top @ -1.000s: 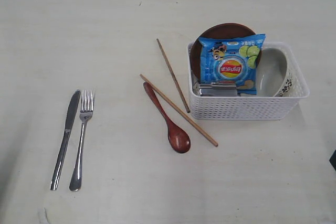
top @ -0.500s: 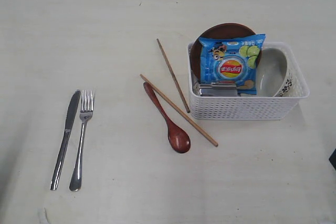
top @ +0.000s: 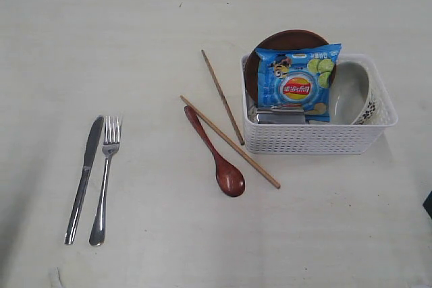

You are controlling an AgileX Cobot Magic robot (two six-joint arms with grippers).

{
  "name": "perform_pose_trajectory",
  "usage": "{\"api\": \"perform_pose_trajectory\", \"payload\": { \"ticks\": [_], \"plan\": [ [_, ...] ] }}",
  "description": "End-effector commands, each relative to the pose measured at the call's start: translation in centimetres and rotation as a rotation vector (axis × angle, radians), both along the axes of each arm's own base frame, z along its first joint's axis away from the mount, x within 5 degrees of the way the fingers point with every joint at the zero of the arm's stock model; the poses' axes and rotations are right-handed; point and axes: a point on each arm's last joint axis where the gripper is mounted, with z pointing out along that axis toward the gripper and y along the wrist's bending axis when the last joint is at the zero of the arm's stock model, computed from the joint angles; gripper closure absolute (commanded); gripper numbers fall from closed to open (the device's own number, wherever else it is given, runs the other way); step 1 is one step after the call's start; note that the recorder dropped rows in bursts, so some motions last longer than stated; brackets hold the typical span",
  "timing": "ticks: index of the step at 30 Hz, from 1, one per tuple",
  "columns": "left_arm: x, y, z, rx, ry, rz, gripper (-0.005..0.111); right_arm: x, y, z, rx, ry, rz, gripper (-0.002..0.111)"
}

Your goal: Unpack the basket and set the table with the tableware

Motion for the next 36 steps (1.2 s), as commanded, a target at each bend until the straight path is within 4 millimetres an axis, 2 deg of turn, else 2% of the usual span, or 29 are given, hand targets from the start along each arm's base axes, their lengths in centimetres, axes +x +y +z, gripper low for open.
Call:
{"api": "perform_pose_trajectory", "payload": {
  "ticks": [1,2,4,6,8,10,13,15,18,21,23,26,29,32,36],
  "plan": [
    [-0.5,-0.2,3.2,-0.393,-0.271,-0.076,0.107,0.0,0.0,0.1,0.008,-0.020,-0.005,0.109],
    [-0.9,-0.1,4.1,-0.519,-0.354,-0.120,0.107,0.0,0.0,0.1,0.008,-0.020,-0.005,0.109],
    [-1.3,-0.1,5.0,-0.701,-0.410,-0.193,0.107,0.0,0.0,0.1,0.008,-0.020,-0.005,0.109],
    [-1.5,-0.1,5.2,-0.895,-0.392,-0.259,0.107,0.0,0.0,0.1,0.008,-0.020,-0.005,0.109],
    [-1.2,-0.1,4.9,-1.036,-0.289,-0.265,0.107,0.0,0.0,0.1,0.008,-0.020,-0.005,0.109],
    [-1.0,-0.2,5.4,-1.024,-0.197,-0.225,0.107,0.0,0.0,0.1,0.008,-0.020,-0.005,0.109],
    [-0.2,-0.1,7.4,-0.846,-0.031,-0.073,0.107,0.0,0.0,0.1,0.008,-0.020,-0.005,0.109],
    [0.7,0.0,9.2,-0.762,0.060,-0.001,0.107,0.0,0.0,0.1,0.008,-0.020,-0.005,0.109],
    [2.9,-0.9,11.8,-0.595,0.188,0.006,0.107,0.0,0.0,0.1,0.008,-0.020,-0.005,0.109],
    [5.6,-3.5,14.1,-0.444,0.308,-0.128,0.107,0.0,0.0,0.1,0.008,-0.020,-0.005,0.109],
    [7.6,-5.9,15.2,-0.353,0.351,-0.253,0.106,0.0,0.0,0.1,0.008,-0.020,-0.005,0.109],
    [10.2,-9.9,16.0,-0.193,0.380,-0.409,0.093,0.0,0.0,0.1,0.008,-0.020,-0.005,0.109],
    [12.4,-14.1,15.2,-0.045,0.426,-0.527,0.072,0.0,0.0,0.1,0.008,-0.020,-0.005,0.109],
    [14.2,-18.7,13.2,0.094,0.530,-0.626,0.053,0.0,0.0,0.1,0.008,-0.020,-0.005,0.109],
    [17.5,-23.8,10.7,0.160,0.820,-0.703,0.054,0.0,0.0,0.1,0.008,-0.020,-0.005,0.109]
  ]
}}
